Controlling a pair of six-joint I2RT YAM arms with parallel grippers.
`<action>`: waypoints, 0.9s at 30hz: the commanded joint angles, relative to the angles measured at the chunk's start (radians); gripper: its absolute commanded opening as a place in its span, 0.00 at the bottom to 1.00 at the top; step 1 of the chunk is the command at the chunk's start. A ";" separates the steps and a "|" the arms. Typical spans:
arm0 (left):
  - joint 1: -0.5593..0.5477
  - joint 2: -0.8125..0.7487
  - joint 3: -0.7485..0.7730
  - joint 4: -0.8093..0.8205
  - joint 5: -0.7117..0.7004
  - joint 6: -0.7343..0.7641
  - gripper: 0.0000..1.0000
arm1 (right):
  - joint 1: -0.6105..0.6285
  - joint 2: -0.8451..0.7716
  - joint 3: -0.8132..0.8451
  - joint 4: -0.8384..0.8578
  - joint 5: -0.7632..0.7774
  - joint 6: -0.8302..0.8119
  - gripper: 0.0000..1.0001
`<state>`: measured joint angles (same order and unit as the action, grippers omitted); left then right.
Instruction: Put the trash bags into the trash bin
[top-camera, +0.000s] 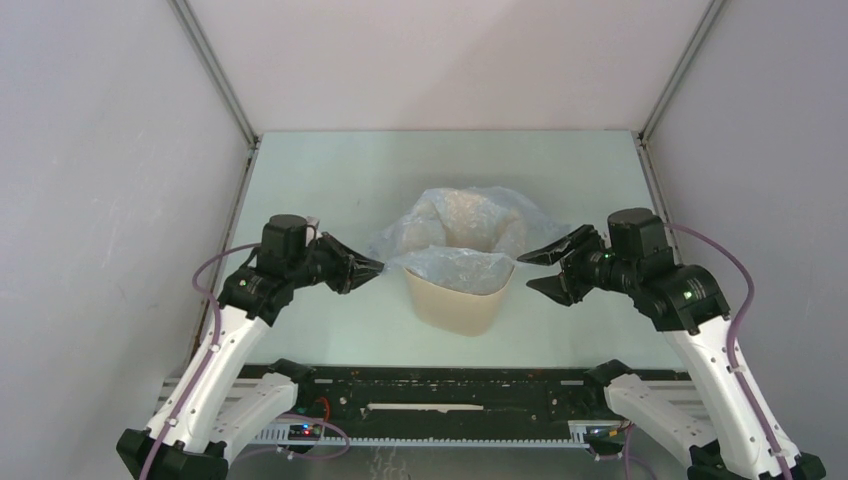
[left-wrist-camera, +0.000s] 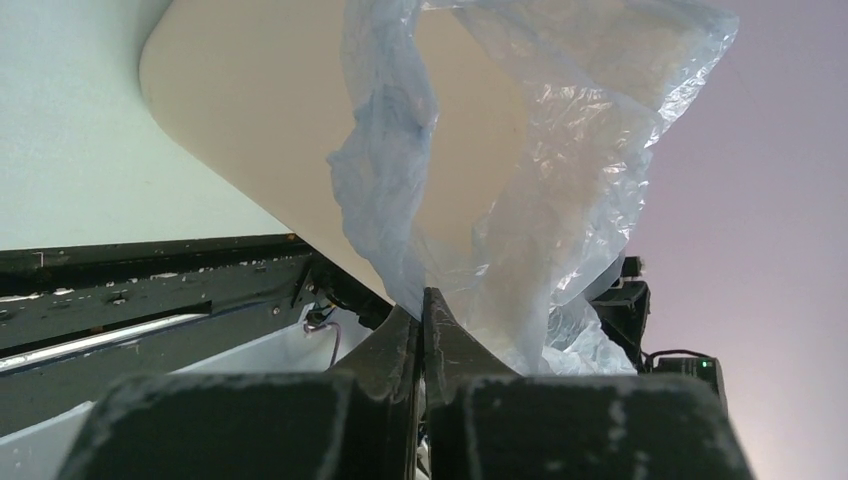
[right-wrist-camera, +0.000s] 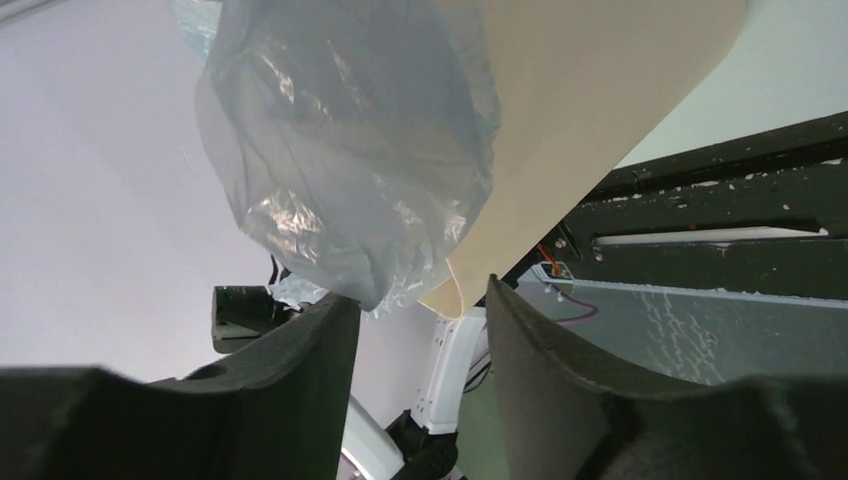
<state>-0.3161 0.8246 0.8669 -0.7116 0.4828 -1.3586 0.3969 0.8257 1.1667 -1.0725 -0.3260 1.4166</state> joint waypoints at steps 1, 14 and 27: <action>-0.003 -0.002 0.010 0.006 0.020 0.078 0.03 | 0.034 0.011 -0.006 0.045 0.023 0.051 0.48; -0.005 -0.032 0.011 -0.122 -0.023 0.225 0.00 | -0.042 -0.091 -0.168 0.082 -0.152 -0.027 0.00; -0.005 -0.034 0.055 -0.202 -0.012 0.406 0.00 | -0.244 -0.107 -0.258 0.150 -0.608 -0.431 0.00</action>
<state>-0.3168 0.7872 0.8684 -0.8814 0.4561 -1.0412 0.1608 0.7204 0.9436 -0.9916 -0.7483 1.1187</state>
